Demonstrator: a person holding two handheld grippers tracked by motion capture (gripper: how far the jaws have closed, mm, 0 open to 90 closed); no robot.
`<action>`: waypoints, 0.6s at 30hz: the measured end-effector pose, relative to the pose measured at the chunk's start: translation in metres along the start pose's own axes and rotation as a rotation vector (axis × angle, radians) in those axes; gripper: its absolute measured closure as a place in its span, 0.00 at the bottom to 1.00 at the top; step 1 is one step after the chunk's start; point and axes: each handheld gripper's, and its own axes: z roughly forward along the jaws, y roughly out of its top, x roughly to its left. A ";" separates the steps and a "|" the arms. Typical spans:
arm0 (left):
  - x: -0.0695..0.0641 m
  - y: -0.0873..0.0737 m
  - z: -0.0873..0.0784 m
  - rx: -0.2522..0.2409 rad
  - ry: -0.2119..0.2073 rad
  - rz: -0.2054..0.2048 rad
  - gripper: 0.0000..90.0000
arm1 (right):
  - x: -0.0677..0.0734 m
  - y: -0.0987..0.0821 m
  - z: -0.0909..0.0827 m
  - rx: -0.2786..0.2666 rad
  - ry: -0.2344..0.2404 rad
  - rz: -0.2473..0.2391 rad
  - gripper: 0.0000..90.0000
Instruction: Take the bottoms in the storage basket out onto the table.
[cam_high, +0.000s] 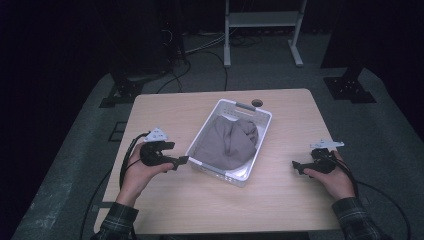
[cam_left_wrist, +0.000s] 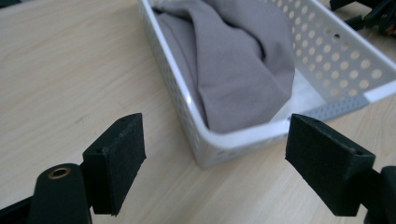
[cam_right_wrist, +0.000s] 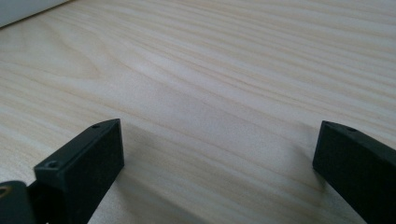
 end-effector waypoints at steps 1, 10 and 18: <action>-0.001 0.006 0.003 -0.003 -0.001 0.005 0.20 | 0.000 0.000 0.000 0.000 0.000 0.000 0.01; -0.006 0.026 0.018 -0.013 0.002 0.019 0.12 | 0.000 0.000 0.000 0.000 0.000 0.000 0.01; -0.010 0.045 0.041 -0.006 -0.002 0.038 0.09 | 0.000 0.000 0.000 0.000 -0.001 0.000 0.01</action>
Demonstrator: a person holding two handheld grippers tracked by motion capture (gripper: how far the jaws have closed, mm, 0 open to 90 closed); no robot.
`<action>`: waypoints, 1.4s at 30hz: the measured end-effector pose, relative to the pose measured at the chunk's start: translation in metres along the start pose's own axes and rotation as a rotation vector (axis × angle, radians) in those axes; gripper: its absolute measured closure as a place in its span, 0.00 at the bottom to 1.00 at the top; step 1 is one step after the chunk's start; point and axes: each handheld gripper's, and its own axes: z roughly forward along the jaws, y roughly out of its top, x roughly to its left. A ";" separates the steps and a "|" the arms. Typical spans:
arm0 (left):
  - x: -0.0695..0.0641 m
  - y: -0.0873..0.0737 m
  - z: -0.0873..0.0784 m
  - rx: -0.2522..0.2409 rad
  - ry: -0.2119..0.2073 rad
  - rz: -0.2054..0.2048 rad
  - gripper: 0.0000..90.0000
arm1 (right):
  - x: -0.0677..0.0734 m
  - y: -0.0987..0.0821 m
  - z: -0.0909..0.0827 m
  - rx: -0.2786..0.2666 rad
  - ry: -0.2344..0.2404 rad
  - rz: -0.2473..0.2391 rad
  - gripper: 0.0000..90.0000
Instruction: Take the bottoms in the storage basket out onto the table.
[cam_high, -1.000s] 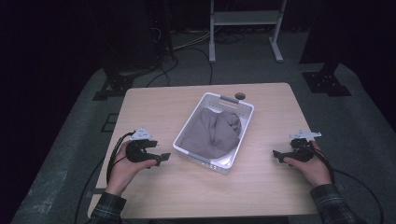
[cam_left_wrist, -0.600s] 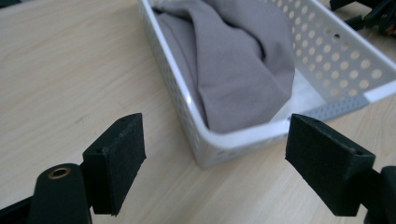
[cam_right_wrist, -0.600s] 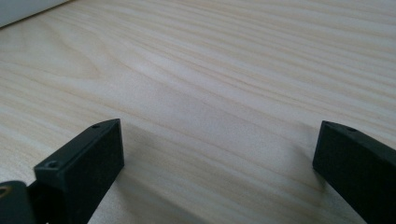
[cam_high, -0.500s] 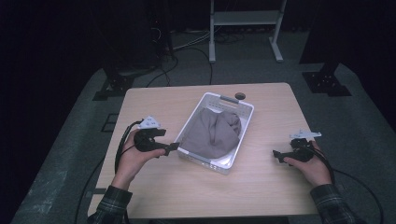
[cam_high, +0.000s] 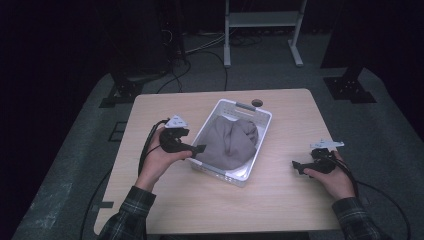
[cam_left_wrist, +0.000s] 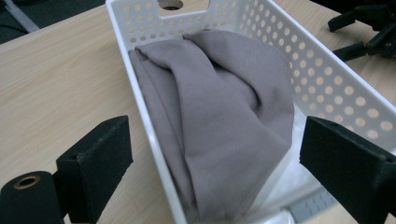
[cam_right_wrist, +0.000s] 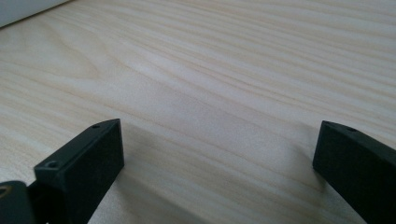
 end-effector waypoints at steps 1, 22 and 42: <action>-0.001 0.003 0.005 0.004 -0.001 0.004 0.09 | 0.000 0.000 0.000 0.000 0.000 0.000 0.01; -0.008 0.038 0.081 0.125 0.051 0.033 0.08 | 0.000 0.000 0.000 0.000 -0.001 0.002 0.01; -0.004 0.049 0.139 0.272 0.078 -0.007 0.03 | 0.000 0.000 0.000 0.000 -0.001 0.001 0.01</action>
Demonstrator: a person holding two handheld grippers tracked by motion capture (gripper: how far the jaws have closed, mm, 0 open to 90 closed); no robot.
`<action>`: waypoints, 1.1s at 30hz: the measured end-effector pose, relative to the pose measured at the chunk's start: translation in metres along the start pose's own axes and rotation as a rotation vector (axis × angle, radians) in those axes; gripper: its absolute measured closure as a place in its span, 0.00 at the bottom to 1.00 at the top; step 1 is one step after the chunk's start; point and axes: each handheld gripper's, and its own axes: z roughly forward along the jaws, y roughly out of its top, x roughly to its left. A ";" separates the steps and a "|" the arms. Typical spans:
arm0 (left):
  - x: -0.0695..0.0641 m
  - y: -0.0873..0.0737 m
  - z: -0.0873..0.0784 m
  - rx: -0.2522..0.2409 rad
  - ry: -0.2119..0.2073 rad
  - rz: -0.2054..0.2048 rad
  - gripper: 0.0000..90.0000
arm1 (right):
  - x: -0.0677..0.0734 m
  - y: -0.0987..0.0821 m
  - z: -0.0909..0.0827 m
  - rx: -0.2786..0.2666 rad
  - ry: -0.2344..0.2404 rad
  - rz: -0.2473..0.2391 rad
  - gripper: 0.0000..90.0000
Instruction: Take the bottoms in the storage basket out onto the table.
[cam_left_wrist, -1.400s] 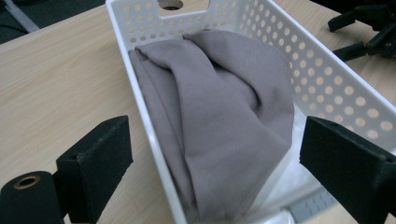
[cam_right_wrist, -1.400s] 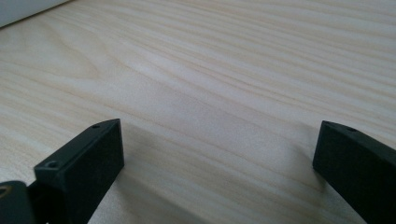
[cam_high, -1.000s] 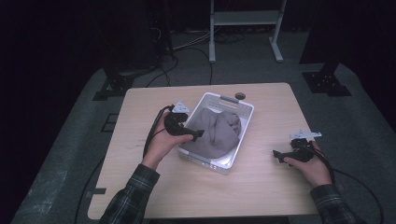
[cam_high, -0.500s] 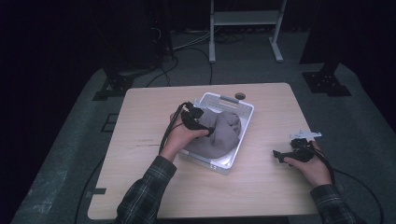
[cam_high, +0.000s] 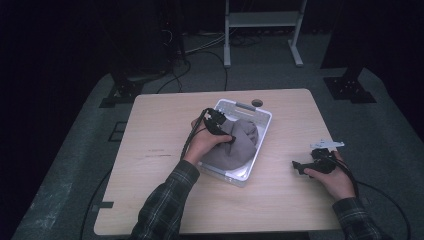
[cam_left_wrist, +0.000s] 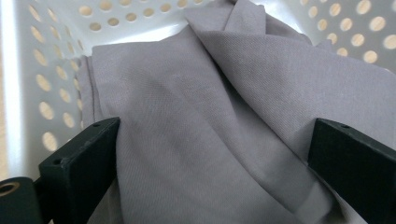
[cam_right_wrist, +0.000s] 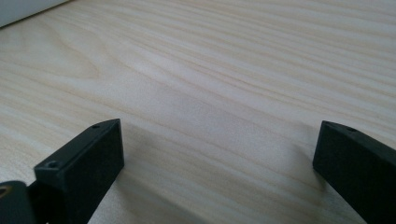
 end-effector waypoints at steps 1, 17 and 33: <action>0.000 0.001 0.002 0.001 -0.003 0.000 0.03 | 0.000 0.000 0.000 0.000 0.000 0.000 0.01; -0.013 0.011 0.031 0.049 -0.141 -0.057 0.00 | 0.000 0.000 0.000 0.000 -0.001 0.002 0.01; -0.034 0.013 0.055 0.141 -0.130 0.025 0.00 | 0.000 0.000 0.000 0.001 -0.002 0.002 0.01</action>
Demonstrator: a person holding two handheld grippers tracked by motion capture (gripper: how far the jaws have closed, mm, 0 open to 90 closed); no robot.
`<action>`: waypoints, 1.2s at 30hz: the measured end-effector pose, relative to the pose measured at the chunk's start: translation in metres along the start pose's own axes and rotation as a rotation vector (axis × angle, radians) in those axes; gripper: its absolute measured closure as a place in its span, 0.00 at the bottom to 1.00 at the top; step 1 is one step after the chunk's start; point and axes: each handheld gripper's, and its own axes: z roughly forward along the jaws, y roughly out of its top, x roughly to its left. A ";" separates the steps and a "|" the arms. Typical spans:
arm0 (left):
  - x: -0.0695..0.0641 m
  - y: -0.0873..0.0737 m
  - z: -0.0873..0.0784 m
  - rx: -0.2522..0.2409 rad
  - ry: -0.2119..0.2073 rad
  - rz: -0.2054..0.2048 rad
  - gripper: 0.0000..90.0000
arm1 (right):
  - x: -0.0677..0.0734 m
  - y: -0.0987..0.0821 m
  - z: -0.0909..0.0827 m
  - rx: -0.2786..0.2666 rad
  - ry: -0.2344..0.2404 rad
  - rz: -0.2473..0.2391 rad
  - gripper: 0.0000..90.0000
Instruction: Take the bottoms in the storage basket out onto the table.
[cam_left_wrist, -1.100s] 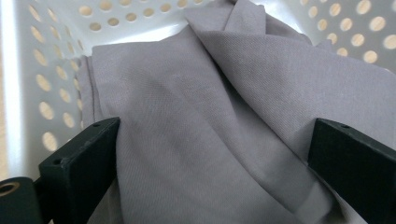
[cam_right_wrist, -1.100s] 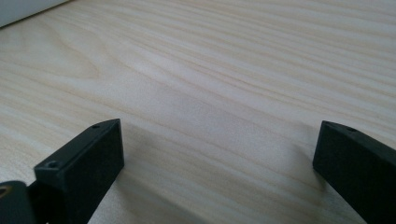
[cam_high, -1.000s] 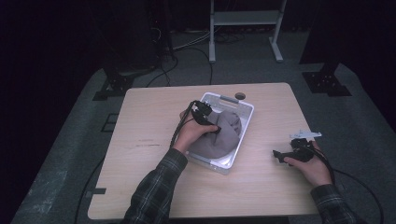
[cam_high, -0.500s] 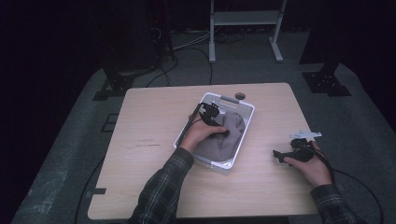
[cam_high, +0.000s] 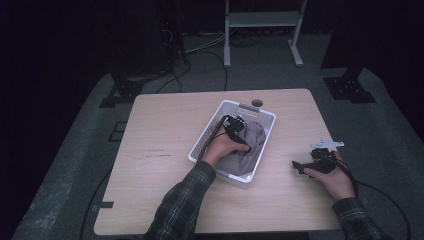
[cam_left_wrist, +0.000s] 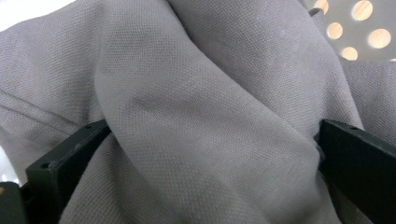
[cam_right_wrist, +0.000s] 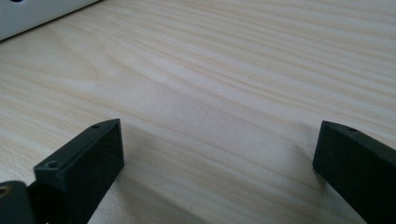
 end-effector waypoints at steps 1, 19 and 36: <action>0.000 0.000 0.001 -0.005 -0.007 -0.006 0.00 | 0.000 0.000 0.000 0.000 0.000 0.001 0.01; 0.000 -0.005 -0.005 -0.054 -0.076 -0.010 0.47 | 0.001 0.000 0.000 0.000 -0.005 0.006 0.01; 0.008 -0.012 -0.020 -0.145 -0.137 -0.068 0.71 | 0.001 0.000 0.000 0.000 -0.005 0.008 0.01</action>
